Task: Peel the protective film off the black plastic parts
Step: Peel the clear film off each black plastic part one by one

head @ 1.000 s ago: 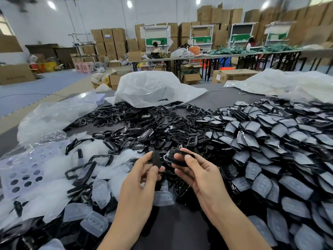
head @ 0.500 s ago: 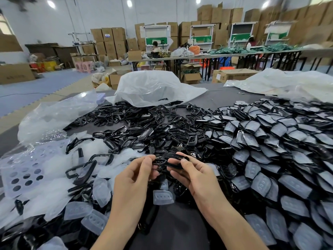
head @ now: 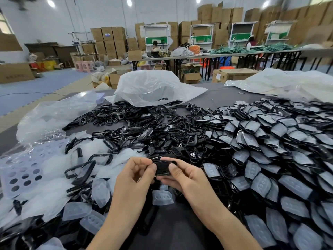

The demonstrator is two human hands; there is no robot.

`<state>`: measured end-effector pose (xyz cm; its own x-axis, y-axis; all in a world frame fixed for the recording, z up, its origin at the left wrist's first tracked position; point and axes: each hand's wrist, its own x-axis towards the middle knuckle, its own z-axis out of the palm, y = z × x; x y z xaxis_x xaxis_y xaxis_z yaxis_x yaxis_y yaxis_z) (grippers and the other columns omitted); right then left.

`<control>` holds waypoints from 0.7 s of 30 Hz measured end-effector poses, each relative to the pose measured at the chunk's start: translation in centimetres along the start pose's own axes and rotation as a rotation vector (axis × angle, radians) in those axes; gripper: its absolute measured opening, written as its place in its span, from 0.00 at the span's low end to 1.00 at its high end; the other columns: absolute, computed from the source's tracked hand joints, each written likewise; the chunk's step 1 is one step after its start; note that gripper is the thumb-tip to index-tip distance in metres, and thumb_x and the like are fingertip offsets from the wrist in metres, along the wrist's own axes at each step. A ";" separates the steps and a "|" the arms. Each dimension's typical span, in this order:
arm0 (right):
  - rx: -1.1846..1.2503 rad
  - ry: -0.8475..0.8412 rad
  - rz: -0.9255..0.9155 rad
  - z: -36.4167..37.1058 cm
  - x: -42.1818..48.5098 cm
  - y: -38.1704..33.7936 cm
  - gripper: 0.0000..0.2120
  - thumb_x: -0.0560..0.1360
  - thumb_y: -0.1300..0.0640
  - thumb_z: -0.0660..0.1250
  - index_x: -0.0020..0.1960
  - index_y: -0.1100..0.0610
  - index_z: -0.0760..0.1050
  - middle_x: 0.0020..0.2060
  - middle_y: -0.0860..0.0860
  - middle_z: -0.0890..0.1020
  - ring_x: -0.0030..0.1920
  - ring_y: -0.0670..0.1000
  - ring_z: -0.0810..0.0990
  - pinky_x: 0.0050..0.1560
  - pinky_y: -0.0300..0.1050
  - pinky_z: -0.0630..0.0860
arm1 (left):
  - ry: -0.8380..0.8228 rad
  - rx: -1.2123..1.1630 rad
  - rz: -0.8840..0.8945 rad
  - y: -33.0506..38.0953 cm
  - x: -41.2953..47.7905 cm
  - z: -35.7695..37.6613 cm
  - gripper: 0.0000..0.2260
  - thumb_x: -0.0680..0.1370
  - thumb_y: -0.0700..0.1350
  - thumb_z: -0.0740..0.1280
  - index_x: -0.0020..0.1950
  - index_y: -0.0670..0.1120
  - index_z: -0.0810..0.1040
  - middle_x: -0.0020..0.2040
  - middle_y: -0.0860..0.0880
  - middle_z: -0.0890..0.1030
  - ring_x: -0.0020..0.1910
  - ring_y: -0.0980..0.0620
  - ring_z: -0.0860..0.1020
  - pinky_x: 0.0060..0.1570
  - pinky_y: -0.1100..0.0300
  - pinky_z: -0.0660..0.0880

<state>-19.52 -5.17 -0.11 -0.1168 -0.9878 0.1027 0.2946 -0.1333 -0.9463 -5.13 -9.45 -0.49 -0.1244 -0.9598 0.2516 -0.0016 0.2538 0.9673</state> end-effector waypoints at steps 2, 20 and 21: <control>-0.036 -0.014 -0.010 -0.2 0.0 -0.1 0.12 0.83 0.63 0.60 0.59 0.56 0.81 0.53 0.58 0.86 0.51 0.55 0.87 0.50 0.38 0.81 | -0.057 0.005 0.011 0.1 0.1 -0.2 0.12 0.78 0.39 0.69 0.45 0.58 0.79 0.36 0.52 0.80 0.36 0.53 0.78 0.39 0.67 0.75; -0.257 0.425 -0.180 -2.6 0.7 0.1 0.06 0.79 0.59 0.69 0.50 0.49 0.80 0.41 0.45 0.86 0.41 0.47 0.86 0.41 0.34 0.79 | -0.444 1.182 0.614 -0.5 -1.4 -1.7 0.14 0.75 0.63 0.59 0.53 0.59 0.79 0.45 0.61 0.74 0.46 0.56 0.74 0.48 0.62 0.72; -0.259 0.424 -0.182 -2.5 0.7 0.1 0.06 0.79 0.59 0.69 0.50 0.48 0.80 0.41 0.46 0.86 0.41 0.47 0.86 0.41 0.34 0.79 | -0.439 1.198 0.615 -0.4 -1.4 -1.6 0.13 0.76 0.61 0.58 0.50 0.59 0.80 0.44 0.60 0.74 0.45 0.56 0.74 0.46 0.62 0.72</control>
<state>-21.97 -5.64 -0.95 -0.5338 -0.8241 0.1895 -0.0033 -0.2221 -0.9750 -3.34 -8.45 -1.20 -0.7068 -0.6022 0.3712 -0.6357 0.7709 0.0401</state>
